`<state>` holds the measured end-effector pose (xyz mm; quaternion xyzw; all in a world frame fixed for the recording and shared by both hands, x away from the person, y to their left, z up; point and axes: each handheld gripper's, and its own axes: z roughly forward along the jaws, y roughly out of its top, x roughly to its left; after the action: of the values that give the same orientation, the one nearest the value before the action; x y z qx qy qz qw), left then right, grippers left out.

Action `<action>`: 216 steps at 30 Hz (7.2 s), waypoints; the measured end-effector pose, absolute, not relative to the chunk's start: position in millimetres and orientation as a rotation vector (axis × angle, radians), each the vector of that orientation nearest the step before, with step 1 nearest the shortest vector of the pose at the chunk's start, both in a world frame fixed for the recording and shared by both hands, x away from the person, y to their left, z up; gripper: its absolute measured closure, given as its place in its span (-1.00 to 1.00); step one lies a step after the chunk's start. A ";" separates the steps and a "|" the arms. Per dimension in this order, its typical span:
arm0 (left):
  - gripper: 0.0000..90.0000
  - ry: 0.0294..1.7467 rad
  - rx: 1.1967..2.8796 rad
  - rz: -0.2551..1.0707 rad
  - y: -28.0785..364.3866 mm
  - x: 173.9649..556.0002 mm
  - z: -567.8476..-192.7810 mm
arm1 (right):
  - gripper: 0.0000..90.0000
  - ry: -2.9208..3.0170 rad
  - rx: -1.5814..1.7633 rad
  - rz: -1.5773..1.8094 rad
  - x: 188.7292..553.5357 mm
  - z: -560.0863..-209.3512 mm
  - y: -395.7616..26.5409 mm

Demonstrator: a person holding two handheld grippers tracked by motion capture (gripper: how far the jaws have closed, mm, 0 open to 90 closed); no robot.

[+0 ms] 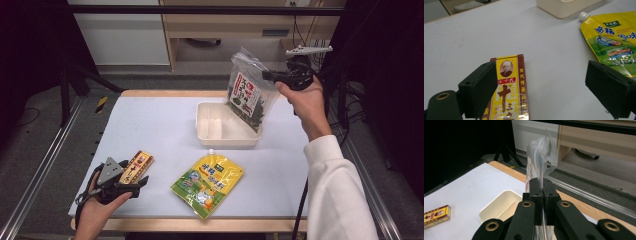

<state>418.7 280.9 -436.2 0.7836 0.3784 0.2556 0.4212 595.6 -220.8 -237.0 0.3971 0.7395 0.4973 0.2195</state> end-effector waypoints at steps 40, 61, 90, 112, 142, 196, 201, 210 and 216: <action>-0.77 0.929 1.984 0.633 277.6 418.9 -437.5 | 0.97 2.072 1.184 1.419 601.7 -283.1 -230.3; -0.77 0.928 1.989 0.632 276.3 418.9 -438.4 | 0.56 2.047 1.184 1.394 593.3 -294.7 -234.4; -0.78 0.934 1.983 0.650 274.1 419.4 -440.3 | -0.68 1.995 1.004 1.387 472.8 -333.0 -223.4; -0.78 0.896 2.018 0.654 263.6 418.7 -440.9 | 0.11 2.155 1.214 1.232 448.2 -427.6 -165.1; -0.78 0.879 2.022 0.645 256.0 422.0 -438.1 | 0.17 2.268 1.408 1.147 464.3 -470.4 -154.6; -0.74 0.827 2.024 0.598 252.1 432.5 -412.3 | 1.00 2.340 1.080 1.293 483.8 -394.8 -125.4; -0.72 0.749 2.072 0.604 246.3 441.0 -387.8 | 1.00 2.377 0.984 1.293 488.8 -373.7 -111.6; -0.68 0.661 2.121 0.596 233.4 456.8 -357.6 | 1.00 2.391 0.812 1.291 487.6 -332.2 -82.3; -0.62 0.630 2.121 0.600 231.7 461.0 -342.3 | 1.00 2.395 0.703 1.290 481.6 -311.4 -70.2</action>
<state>461.0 231.7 -342.3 0.8431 0.2505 0.2385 0.4118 481.6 -70.2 -311.4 0.2468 0.8406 0.4529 0.1653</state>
